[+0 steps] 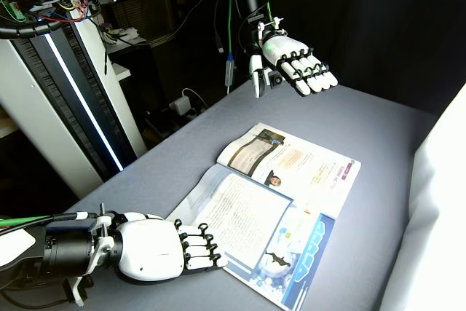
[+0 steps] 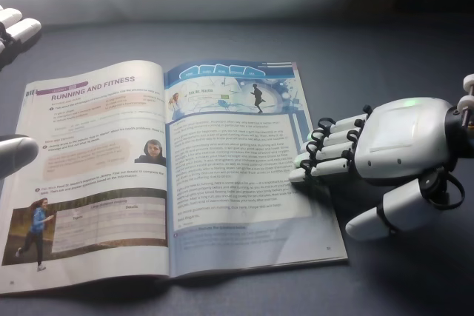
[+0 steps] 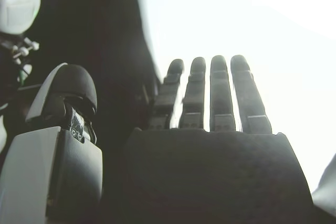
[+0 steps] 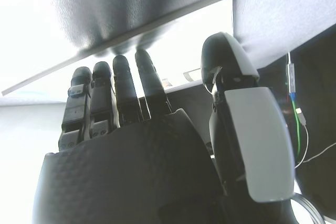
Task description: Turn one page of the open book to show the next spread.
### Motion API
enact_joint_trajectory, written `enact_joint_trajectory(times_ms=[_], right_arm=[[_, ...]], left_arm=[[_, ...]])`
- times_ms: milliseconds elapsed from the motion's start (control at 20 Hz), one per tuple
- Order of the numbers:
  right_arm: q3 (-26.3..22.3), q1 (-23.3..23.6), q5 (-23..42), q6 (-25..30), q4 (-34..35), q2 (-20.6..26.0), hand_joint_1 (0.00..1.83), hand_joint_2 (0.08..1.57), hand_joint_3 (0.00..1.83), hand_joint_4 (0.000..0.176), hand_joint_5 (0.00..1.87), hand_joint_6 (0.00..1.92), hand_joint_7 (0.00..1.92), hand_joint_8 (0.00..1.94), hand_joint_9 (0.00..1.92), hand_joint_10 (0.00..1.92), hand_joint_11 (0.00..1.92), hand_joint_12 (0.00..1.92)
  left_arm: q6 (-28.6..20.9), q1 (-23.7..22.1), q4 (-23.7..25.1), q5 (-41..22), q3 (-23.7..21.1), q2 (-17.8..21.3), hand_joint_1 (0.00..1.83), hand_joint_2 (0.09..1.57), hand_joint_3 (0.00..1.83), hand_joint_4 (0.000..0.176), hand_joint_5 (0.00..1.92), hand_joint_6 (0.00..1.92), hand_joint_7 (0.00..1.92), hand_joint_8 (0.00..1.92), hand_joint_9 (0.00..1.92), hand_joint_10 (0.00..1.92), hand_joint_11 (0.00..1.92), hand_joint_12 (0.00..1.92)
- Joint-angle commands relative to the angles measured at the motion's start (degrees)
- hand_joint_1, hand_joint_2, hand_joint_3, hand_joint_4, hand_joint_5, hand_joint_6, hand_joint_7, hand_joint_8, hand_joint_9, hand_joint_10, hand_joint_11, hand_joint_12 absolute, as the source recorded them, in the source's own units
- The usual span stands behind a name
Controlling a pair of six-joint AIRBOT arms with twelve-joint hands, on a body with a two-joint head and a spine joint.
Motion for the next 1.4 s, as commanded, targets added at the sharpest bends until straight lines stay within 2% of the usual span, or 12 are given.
enact_joint_trajectory(times_ms=[0,150,350,400,500,750,900,950,1000,1050,1100,1350], right_arm=[[0.3,0.1,0.9,0.9,-0.4,-0.8,0.00,1.30,0.00,0.000,0.07,0.00,0.00,0.00,0.00,0.00,0.00,0.00],[1.1,0.1,1.9,1.5,-1.0,-2.1,0.00,1.29,0.00,0.000,0.07,0.00,0.00,0.00,0.00,0.00,0.00,0.00],[1.8,0.1,2.9,1.5,-1.1,-2.3,0.00,1.27,0.00,0.000,0.02,0.01,0.00,0.00,0.00,0.00,0.00,0.00],[2.0,0.1,3.2,1.5,-1.1,-2.4,0.00,1.26,0.00,0.000,0.06,0.02,0.00,0.00,0.00,0.00,0.00,0.00],[2.3,0.8,3.6,1.5,-1.0,-3.1,0.00,1.27,0.00,0.000,0.06,0.02,0.00,0.00,0.00,0.00,0.00,0.00],[3.1,2.8,4.2,0.8,-0.9,-4.9,0.00,1.29,0.00,0.000,0.00,0.00,0.00,0.00,0.00,0.00,0.00,0.00],[3.5,4.0,5.3,0.6,-1.2,-5.8,0.00,1.28,0.00,0.000,0.01,0.00,0.00,0.00,0.00,0.00,0.00,0.00],[3.6,4.3,5.5,0.4,-1.2,-6.1,0.00,1.29,0.00,0.000,0.02,0.01,0.00,0.00,0.00,0.00,0.00,0.00],[3.8,4.5,5.6,0.2,-1.2,-6.6,0.00,1.29,0.00,0.000,0.01,0.00,0.00,0.00,0.00,0.00,0.00,0.00],[4.0,4.7,5.7,0.1,-1.2,-7.0,0.00,1.29,0.00,0.000,0.01,0.00,0.00,0.00,0.00,0.00,0.00,0.00],[4.3,4.9,6.0,0.1,-1.2,-7.8,0.00,1.28,0.00,0.000,0.01,0.00,0.00,0.00,0.00,0.00,0.00,0.00],[5.7,5.4,6.7,-4.2,3.6,-10.7,0.00,1.28,0.00,0.000,0.04,0.01,0.00,0.00,0.00,0.00,0.00,0.00]], left_arm=[[-0.2,-0.3,-1.1,-7.5,0.4,0.4,0.00,1.29,0.00,0.000,0.00,0.00,0.00,0.00,0.00,0.00,0.00,0.00],[-0.2,-0.3,-1.1,-7.6,0.4,0.4,0.00,1.28,0.00,0.013,0.00,0.00,0.00,0.00,0.00,0.00,0.00,0.00],[-0.2,-0.3,-1.2,-7.8,0.3,0.4,0.00,1.29,0.00,0.002,0.00,0.00,0.00,0.00,0.00,0.00,0.00,0.00],[-0.2,-0.2,-1.3,-8.0,0.3,0.4,0.00,1.28,0.00,0.012,0.00,0.00,0.00,0.00,0.00,0.00,0.00,0.00],[-0.2,-0.2,-1.4,-8.2,0.3,0.4,0.00,1.28,0.00,0.009,0.00,0.00,0.00,0.00,0.00,0.00,0.00,0.00],[-0.2,-0.1,-1.5,-8.4,0.2,0.5,0.00,1.28,0.00,0.018,0.00,0.00,0.00,0.00,0.00,0.00,0.00,0.00],[-0.2,-0.1,-1.6,-8.4,0.2,0.5,0.00,1.28,0.00,0.036,0.00,0.00,0.00,0.00,0.00,0.00,0.00,0.00],[-0.2,-0.1,-1.6,-8.5,0.2,0.5,0.00,1.28,0.00,0.022,0.00,0.00,0.00,0.00,0.00,0.00,0.00,0.00],[-0.2,-0.1,-1.7,-8.6,0.2,0.4,0.00,1.28,0.00,0.038,0.00,0.00,0.00,0.00,0.00,0.00,0.00,0.00],[-0.2,0.0,-1.7,-8.6,0.2,0.4,0.00,1.28,0.00,0.038,0.00,0.00,0.00,0.00,0.00,0.00,0.00,0.00],[-0.2,0.0,-1.8,-8.8,0.2,0.4,0.00,1.29,0.00,0.019,0.00,0.00,0.00,0.00,0.00,0.00,0.00,0.00],[-0.2,0.1,-2.1,-9.2,0.1,0.5,0.00,1.28,0.00,0.020,0.00,0.00,0.00,0.00,0.00,0.00,0.00,0.00]])
